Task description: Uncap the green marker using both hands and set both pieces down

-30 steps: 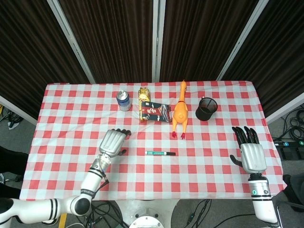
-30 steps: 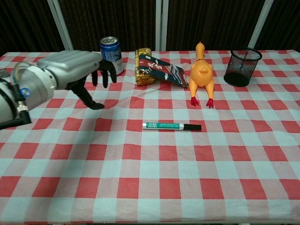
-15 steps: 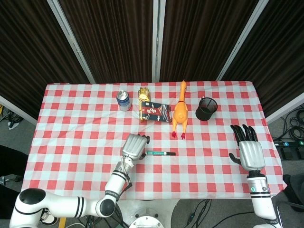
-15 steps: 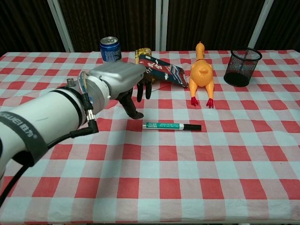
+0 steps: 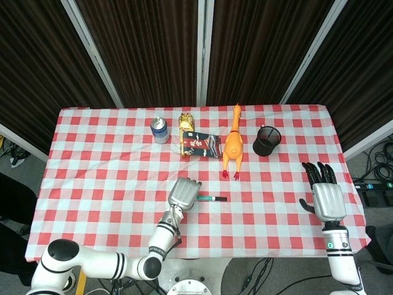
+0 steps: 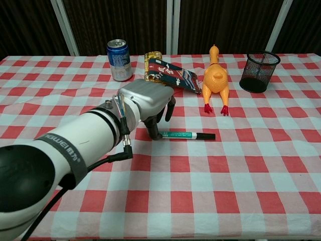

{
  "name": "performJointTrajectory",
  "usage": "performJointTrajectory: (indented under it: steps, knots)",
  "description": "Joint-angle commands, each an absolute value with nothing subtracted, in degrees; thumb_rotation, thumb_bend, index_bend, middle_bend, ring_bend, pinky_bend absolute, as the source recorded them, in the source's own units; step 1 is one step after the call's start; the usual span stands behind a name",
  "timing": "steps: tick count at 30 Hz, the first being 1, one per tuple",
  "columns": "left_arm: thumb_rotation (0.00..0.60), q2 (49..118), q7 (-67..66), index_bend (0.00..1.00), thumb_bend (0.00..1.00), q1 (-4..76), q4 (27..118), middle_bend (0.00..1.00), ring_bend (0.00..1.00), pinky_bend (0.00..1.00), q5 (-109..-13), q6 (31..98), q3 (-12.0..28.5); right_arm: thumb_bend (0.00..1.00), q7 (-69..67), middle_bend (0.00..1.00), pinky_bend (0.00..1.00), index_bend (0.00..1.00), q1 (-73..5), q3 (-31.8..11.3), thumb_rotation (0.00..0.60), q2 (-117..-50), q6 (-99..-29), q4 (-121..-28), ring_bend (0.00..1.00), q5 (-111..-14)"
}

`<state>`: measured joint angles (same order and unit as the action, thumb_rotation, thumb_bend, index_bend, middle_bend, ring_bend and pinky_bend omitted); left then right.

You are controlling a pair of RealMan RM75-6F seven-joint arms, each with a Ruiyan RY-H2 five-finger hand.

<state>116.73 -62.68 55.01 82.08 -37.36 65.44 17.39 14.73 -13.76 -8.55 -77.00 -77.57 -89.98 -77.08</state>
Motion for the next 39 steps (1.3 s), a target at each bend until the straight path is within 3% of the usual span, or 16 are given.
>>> performJointTrajectory:
  steps: [1,39]
  knots:
    - [0.6,117.6,-63.7,0.45,0.24,56.1,80.3,0.49,0.5,0.59,-36.0,65.2,17.5,0.07,13.8,0.1,0.0,0.08,-13.8,-8.5,0.6,-77.1,-77.3,-89.2,0.0,-76.9]
    - [0.6,119.8,-60.5,0.5,0.29,58.6,74.2,0.54,0.54,0.6,-34.2,63.0,16.0,0.07,10.9,0.1,0.0,0.08,-14.1,-8.1,0.6,-78.0,-75.8,-86.3,0.0,-75.5]
